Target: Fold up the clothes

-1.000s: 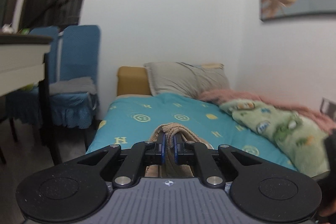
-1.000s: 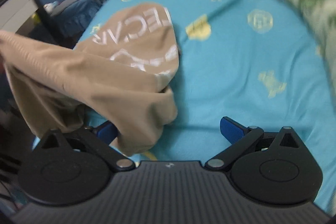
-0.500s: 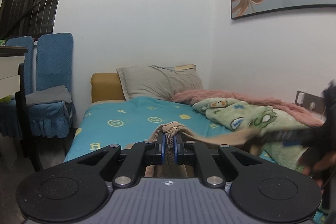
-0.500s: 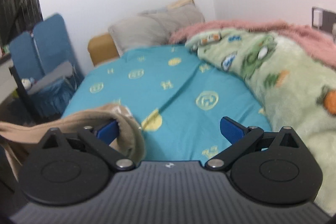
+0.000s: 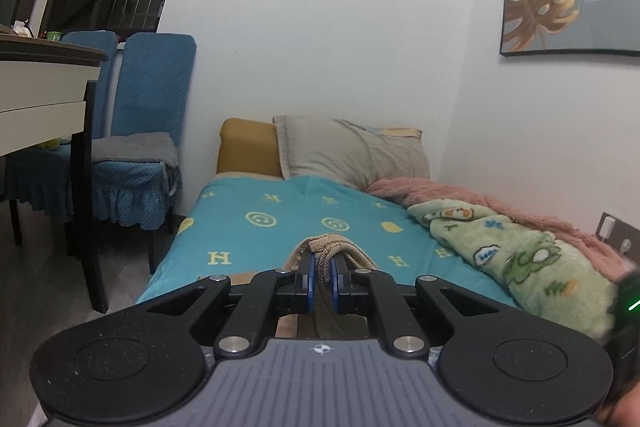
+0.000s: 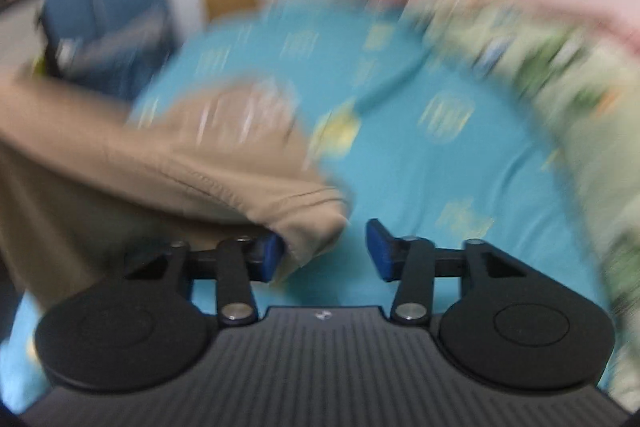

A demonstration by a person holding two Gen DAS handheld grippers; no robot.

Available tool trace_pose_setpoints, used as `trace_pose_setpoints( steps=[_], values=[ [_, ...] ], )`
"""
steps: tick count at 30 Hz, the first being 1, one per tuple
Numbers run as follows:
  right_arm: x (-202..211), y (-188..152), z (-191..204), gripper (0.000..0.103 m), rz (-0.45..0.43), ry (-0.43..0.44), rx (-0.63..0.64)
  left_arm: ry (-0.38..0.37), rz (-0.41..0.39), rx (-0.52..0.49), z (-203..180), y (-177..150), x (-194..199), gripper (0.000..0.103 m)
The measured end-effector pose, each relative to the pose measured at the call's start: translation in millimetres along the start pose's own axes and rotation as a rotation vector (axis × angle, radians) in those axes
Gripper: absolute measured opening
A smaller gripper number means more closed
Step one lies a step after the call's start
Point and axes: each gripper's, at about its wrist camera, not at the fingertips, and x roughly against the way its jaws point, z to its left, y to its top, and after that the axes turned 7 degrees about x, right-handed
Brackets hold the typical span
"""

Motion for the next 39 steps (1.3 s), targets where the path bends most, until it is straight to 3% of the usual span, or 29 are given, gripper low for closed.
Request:
trace_pose_setpoints(
  steps=[2, 4, 8, 11, 14, 20, 25, 34, 36, 37, 38, 39],
  values=[
    [21, 9, -9, 0.048, -0.157, -0.048, -0.042, -0.007, 0.012, -0.012, -3, -1, -2, 0.008],
    [31, 13, -17, 0.052, -0.238, -0.073, -0.084, -0.020, 0.019, -0.032, -7, -2, -3, 0.008],
    [25, 14, -21, 0.054, -0.201, -0.059, -0.103, -0.047, 0.027, -0.066, -14, -6, -4, 0.008],
    [10, 11, -21, 0.054, -0.116, -0.016, -0.132, -0.055, 0.026, -0.073, -15, -9, -4, 0.008],
    [-8, 4, -7, 0.055, 0.018, 0.020, -0.054, -0.055, 0.020, -0.068, -15, -10, -4, 0.008],
    [-49, -34, 43, 0.055, 0.412, 0.305, 0.196, -0.032, 0.003, -0.054, -12, -9, -3, 0.008],
    [-37, -32, 55, 0.055, 0.332, 0.272, 0.238, -0.017, -0.002, -0.042, -10, -7, -2, 0.008],
    [-13, -6, -3, 0.055, 0.037, 0.099, -0.058, 0.043, 0.055, -0.062, -8, -10, -13, 0.009],
    [-19, -7, -6, 0.056, 0.060, 0.106, -0.055, 0.049, 0.067, -0.061, -7, -12, -14, 0.009],
    [-28, -10, -5, 0.053, 0.110, 0.135, -0.064, 0.052, 0.074, -0.060, -6, -12, -15, 0.009],
    [-37, -13, -5, 0.035, 0.166, 0.169, -0.076, 0.053, 0.084, -0.058, -5, -12, -16, 0.009],
    [-45, -18, -5, 0.023, 0.213, 0.200, -0.102, 0.054, 0.098, -0.052, -3, -13, -17, 0.009]
  ],
)
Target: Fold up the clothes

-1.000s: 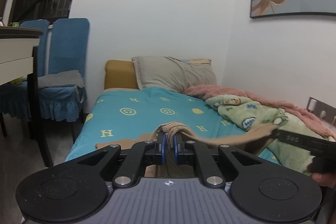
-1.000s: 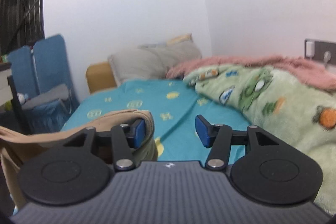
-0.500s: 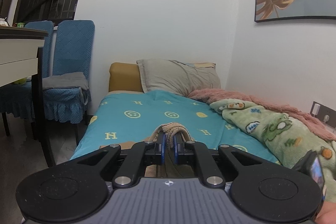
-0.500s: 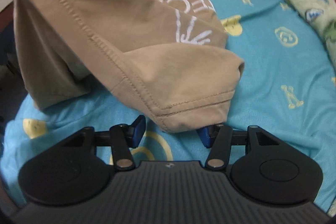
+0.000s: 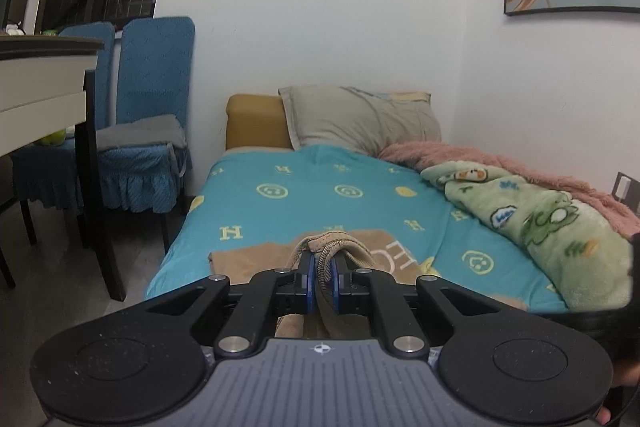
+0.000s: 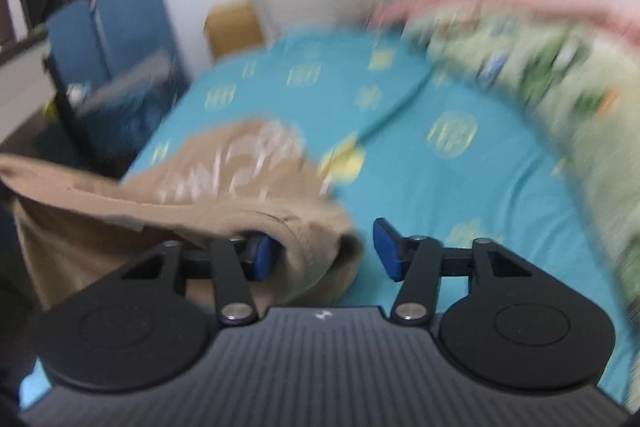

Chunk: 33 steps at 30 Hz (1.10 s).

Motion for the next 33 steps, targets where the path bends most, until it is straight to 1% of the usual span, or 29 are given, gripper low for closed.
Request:
trace_pose_setpoints(
  steps=[1, 3, 6, 7, 9, 10, 11, 13, 14, 16, 18, 20, 21, 22, 23, 25, 27, 28, 29, 30, 33],
  values=[
    [-4, -2, 1, 0.014, 0.023, 0.012, -0.008, 0.004, 0.015, 0.004, 1, -1, -1, 0.009],
    [-1, -1, 7, 0.009, -0.006, 0.012, 0.024, 0.023, 0.054, -0.007, 3, -5, -6, 0.010],
    [18, 4, 15, 0.008, -0.097, 0.034, 0.047, 0.038, 0.117, -0.028, 5, -12, -14, 0.011],
    [24, 5, 15, 0.008, -0.122, 0.043, 0.044, 0.036, 0.140, -0.034, 5, -15, -17, 0.013],
    [34, 6, 16, 0.008, -0.162, 0.059, 0.040, 0.026, 0.193, -0.059, 3, -20, -24, 0.021],
    [38, 8, 16, 0.008, -0.178, 0.066, 0.037, 0.022, 0.217, -0.083, 0, -24, -27, 0.028],
    [41, 9, 15, 0.008, -0.193, 0.074, 0.035, 0.019, 0.240, -0.110, -3, -28, -31, 0.039],
    [47, 11, 15, 0.008, -0.222, 0.089, 0.029, 0.041, 0.268, -0.177, -10, -38, -39, 0.049],
    [48, 12, 14, 0.008, -0.234, 0.096, 0.025, 0.065, 0.274, -0.217, -15, -46, -44, 0.050],
    [52, 14, 14, 0.008, -0.261, 0.099, 0.011, 0.141, 0.275, -0.282, -21, -56, -52, 0.050],
    [54, 16, 10, 0.008, -0.289, 0.094, -0.008, 0.223, 0.268, -0.300, -20, -60, -59, 0.050],
    [56, 17, 5, 0.009, -0.318, 0.060, -0.025, 0.282, 0.247, -0.268, -12, -56, -59, 0.050],
    [55, 17, 1, 0.009, -0.326, 0.030, -0.032, 0.297, 0.229, -0.234, -7, -52, -56, 0.050],
    [54, 17, -2, 0.010, -0.334, -0.003, -0.038, 0.304, 0.208, -0.192, -2, -47, -51, 0.050],
    [50, 17, -4, 0.010, -0.328, -0.027, -0.043, 0.295, 0.182, -0.146, 3, -41, -43, 0.050],
    [42, 17, -10, 0.017, -0.311, -0.071, -0.051, 0.272, 0.113, -0.080, 7, -30, -25, 0.051],
    [35, 16, -11, 0.052, -0.291, -0.122, -0.039, 0.280, 0.032, -0.051, 5, -20, -6, 0.052],
    [33, 15, -12, 0.059, -0.288, -0.141, -0.031, 0.282, -0.010, -0.039, 4, -16, 2, 0.052],
    [31, 14, -12, 0.069, -0.285, -0.158, -0.023, 0.284, -0.052, -0.028, 4, -13, 10, 0.052],
    [32, 13, -12, 0.073, -0.291, -0.170, -0.017, 0.282, -0.088, -0.015, 4, -9, 17, 0.052],
    [46, 10, -10, 0.075, -0.334, -0.169, -0.008, 0.268, -0.156, 0.042, 4, 0, 35, 0.052]
  ],
)
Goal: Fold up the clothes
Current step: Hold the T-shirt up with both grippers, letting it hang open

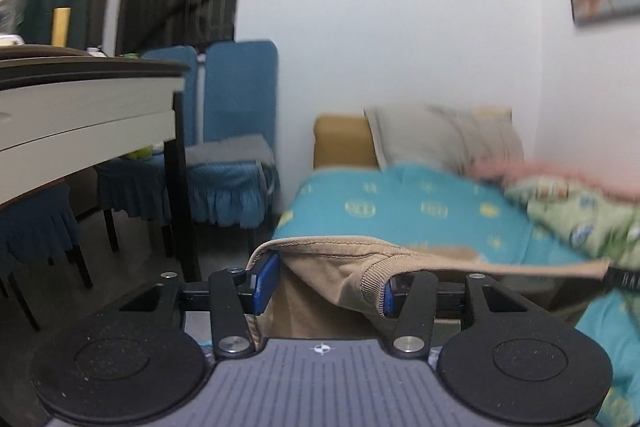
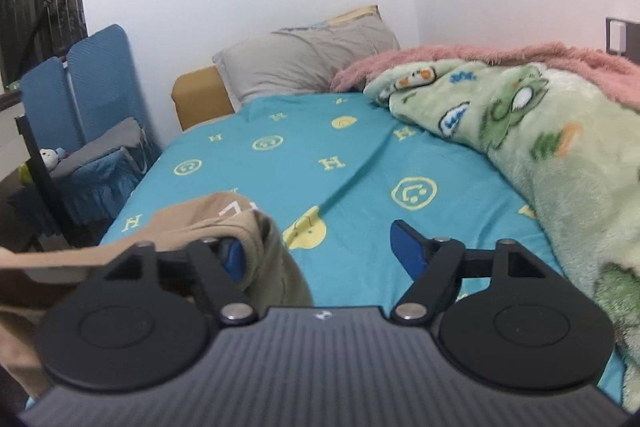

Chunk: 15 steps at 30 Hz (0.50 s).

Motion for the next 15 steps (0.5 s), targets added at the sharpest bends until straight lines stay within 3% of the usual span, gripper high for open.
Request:
trace_pose_setpoints(
  steps=[5, 10, 15],
  values=[
    [41, 37, 4, 0.075, -0.114, 0.044, -0.005, -0.019, -0.136, 0.082, 5, 35, 33, 0.052],
    [100, 116, 13, 0.075, -0.256, 0.116, 0.000, -0.058, -0.266, 0.152, 8, 101, 68, 0.052],
    [172, 201, 14, 0.075, -0.364, 0.157, -0.019, -0.048, -0.409, 0.057, -8, 190, 126, 0.068]
  ],
)
